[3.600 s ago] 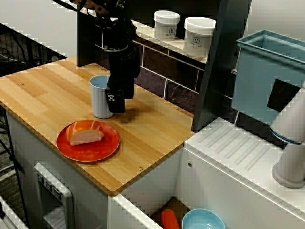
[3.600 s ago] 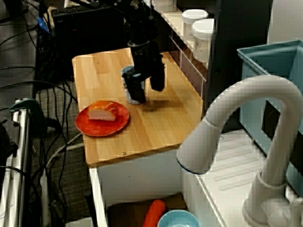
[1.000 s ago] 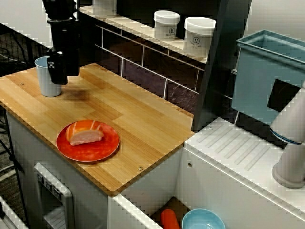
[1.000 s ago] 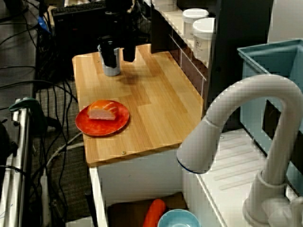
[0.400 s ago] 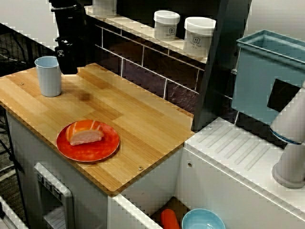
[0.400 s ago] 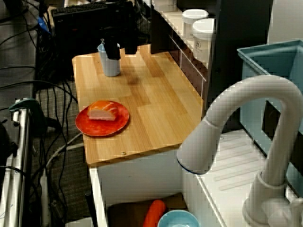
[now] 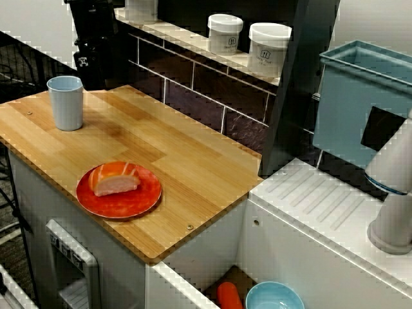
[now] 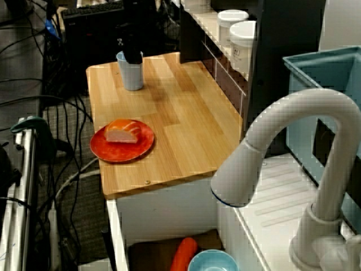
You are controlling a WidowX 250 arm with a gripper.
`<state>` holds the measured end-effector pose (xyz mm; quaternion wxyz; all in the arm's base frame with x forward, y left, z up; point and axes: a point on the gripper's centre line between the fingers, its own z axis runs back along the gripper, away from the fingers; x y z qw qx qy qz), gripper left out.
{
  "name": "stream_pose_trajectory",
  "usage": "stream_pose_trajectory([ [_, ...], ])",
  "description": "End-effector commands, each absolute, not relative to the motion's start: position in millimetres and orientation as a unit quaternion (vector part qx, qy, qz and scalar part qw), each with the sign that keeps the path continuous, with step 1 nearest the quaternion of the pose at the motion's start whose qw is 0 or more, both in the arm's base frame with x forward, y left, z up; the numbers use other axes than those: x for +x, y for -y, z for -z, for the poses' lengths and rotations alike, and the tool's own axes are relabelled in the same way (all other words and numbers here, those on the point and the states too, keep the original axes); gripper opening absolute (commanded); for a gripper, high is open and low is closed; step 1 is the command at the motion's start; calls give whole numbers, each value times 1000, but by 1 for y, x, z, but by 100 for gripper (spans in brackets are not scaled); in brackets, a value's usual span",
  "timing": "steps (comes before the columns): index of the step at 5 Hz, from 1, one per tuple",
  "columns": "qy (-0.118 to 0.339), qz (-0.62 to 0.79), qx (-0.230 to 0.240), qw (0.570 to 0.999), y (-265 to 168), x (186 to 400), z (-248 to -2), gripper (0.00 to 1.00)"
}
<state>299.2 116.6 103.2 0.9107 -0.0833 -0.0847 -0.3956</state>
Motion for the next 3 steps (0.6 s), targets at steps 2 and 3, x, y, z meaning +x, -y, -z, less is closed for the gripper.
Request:
stream_pose_trajectory([
  [2, 150, 227, 1, 962, -128, 276, -130, 100],
  [3, 165, 178, 12, 970, -133, 261, -136, 100],
])
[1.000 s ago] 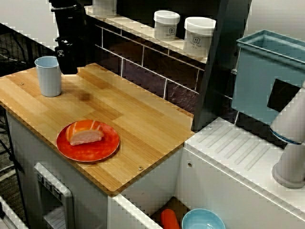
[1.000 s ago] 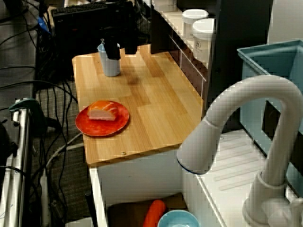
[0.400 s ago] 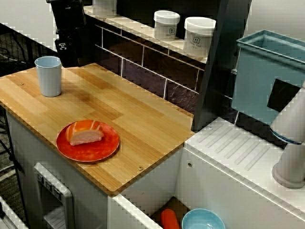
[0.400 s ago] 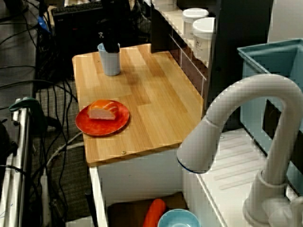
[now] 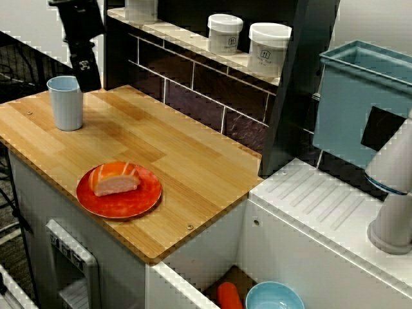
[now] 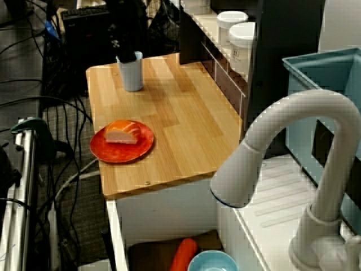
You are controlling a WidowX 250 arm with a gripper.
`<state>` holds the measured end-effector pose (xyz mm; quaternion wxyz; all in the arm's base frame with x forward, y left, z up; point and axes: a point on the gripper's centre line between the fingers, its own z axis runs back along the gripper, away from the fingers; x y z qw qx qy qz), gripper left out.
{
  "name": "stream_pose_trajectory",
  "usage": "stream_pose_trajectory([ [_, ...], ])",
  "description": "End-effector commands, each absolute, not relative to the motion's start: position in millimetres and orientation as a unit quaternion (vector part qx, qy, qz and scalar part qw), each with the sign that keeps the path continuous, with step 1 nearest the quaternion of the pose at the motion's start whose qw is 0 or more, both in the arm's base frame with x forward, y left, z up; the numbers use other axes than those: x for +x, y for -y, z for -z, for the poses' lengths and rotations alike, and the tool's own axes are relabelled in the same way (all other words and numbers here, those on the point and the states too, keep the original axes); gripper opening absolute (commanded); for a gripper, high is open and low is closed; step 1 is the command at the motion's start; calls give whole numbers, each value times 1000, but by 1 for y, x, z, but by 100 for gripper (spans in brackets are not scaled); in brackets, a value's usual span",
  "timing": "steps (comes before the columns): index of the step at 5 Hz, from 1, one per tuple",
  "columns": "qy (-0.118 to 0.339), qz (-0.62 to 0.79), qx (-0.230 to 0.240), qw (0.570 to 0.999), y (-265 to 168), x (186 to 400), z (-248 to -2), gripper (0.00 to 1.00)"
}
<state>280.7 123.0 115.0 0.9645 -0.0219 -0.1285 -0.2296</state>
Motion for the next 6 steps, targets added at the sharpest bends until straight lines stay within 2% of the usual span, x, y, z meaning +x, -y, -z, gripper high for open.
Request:
stream_pose_trajectory([
  [1, 169, 153, 22, 973, -141, 254, -144, 100],
  [3, 195, 46, 38, 979, -175, 256, -144, 100],
  [6, 197, -27, 41, 979, -224, 257, -132, 100],
])
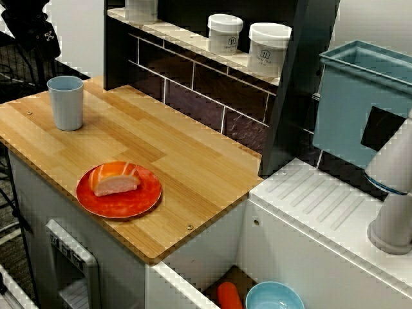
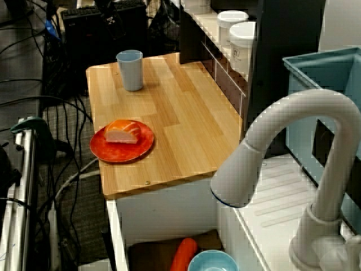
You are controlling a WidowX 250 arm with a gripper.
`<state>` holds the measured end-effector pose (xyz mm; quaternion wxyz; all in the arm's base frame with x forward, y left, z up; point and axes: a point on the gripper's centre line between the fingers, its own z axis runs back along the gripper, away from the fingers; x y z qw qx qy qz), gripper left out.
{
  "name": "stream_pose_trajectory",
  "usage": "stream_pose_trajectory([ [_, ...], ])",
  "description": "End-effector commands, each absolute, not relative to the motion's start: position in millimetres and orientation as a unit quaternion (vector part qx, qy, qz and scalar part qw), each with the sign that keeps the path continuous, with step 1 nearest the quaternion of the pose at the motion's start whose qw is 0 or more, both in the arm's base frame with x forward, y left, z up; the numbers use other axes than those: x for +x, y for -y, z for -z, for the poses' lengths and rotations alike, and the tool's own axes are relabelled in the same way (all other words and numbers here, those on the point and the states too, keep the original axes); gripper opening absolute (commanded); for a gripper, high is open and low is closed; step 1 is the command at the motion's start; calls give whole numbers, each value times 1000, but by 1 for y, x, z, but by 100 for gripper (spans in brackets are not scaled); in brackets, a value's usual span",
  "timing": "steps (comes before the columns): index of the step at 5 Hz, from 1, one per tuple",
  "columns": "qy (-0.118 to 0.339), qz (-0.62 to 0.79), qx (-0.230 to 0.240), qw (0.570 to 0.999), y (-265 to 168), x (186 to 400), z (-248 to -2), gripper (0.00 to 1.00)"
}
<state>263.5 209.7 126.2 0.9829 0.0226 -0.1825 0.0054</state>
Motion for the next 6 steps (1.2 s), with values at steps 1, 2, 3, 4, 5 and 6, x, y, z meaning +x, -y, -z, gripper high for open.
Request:
stream_pose_trajectory([
  [1, 193, -30, 47, 980, -233, 256, -130, 100],
  [2, 187, -36, 44, 981, -241, 257, -126, 100],
  [3, 183, -50, 44, 981, -249, 259, -119, 100],
  [4, 175, -55, 43, 982, -253, 262, -113, 100],
  [5, 168, -53, 54, 983, -252, 262, -100, 100],
  [6, 158, -46, 62, 984, -248, 262, -87, 100],
])
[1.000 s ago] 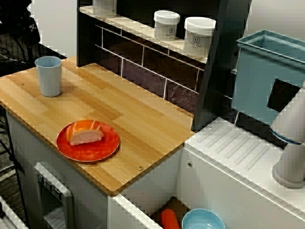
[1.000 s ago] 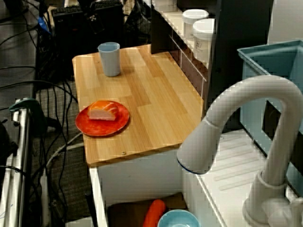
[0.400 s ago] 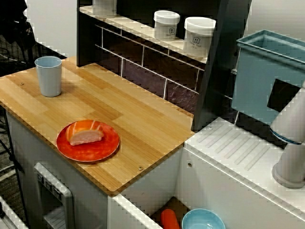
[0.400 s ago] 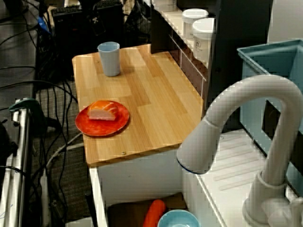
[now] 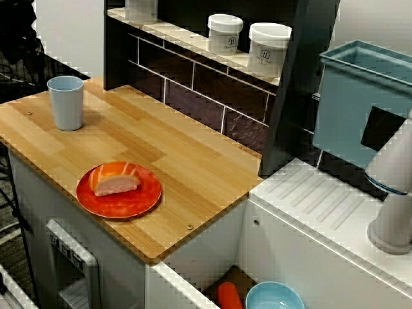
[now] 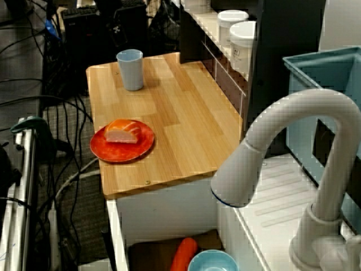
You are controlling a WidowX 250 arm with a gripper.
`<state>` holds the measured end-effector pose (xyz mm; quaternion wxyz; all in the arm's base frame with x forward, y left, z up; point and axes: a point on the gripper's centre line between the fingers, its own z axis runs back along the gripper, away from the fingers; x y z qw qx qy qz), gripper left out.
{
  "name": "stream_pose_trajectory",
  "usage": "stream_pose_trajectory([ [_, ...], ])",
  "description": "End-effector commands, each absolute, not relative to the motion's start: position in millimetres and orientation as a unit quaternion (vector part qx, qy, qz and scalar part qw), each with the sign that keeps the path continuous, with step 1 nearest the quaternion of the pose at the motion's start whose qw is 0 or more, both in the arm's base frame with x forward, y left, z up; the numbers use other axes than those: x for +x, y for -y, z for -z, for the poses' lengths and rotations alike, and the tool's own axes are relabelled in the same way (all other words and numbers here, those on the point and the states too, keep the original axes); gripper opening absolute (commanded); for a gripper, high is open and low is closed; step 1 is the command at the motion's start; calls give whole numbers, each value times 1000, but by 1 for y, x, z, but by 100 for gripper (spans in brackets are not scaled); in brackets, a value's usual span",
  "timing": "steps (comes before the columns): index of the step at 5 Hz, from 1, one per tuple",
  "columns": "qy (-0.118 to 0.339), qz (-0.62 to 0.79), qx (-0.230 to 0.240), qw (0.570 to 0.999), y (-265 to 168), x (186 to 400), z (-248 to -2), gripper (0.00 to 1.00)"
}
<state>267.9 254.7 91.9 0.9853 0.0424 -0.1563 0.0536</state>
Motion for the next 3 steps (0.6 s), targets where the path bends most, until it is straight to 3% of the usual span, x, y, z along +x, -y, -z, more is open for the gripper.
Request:
stream_pose_trajectory([
  [1, 148, -40, 65, 986, -244, 261, -76, 100],
  [3, 131, -40, 68, 988, -241, 264, -62, 100],
])
